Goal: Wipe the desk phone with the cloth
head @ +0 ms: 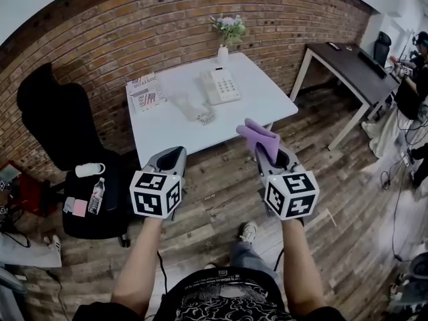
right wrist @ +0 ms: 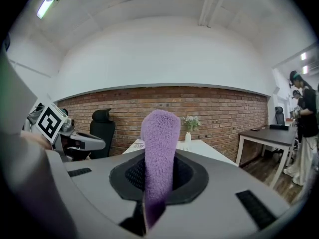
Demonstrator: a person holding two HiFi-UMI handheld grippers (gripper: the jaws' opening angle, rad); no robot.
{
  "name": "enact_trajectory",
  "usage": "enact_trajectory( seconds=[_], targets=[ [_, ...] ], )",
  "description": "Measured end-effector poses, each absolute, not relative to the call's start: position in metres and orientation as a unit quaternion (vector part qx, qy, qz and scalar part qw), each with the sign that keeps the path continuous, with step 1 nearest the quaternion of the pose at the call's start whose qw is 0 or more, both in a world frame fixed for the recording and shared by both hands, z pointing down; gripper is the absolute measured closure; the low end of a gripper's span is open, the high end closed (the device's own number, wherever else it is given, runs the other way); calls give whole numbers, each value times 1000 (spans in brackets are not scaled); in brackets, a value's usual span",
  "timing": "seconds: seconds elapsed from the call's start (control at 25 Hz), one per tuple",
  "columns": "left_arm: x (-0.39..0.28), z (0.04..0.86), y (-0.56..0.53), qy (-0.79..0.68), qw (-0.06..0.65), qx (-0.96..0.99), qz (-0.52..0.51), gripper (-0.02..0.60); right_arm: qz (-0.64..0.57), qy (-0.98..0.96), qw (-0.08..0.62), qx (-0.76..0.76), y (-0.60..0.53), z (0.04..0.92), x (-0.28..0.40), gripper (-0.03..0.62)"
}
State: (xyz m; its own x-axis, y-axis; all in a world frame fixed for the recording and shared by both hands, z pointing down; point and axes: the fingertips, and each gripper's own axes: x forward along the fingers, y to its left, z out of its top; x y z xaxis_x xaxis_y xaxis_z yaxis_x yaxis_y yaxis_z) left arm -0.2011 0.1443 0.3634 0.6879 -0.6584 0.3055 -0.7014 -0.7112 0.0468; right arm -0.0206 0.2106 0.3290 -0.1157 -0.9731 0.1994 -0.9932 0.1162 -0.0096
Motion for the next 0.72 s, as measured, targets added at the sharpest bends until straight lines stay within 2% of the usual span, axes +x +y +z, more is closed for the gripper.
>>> enact_trajectory(
  seconds=[0.16,0.72],
  targets=[
    [-175,365,121,-374,66,915,138,580,76,-752,67,652,181,336,4,551],
    [-92,374,31,-434,93,884,151,580,89,-784,72,610,70,341,104,551]
  ],
)
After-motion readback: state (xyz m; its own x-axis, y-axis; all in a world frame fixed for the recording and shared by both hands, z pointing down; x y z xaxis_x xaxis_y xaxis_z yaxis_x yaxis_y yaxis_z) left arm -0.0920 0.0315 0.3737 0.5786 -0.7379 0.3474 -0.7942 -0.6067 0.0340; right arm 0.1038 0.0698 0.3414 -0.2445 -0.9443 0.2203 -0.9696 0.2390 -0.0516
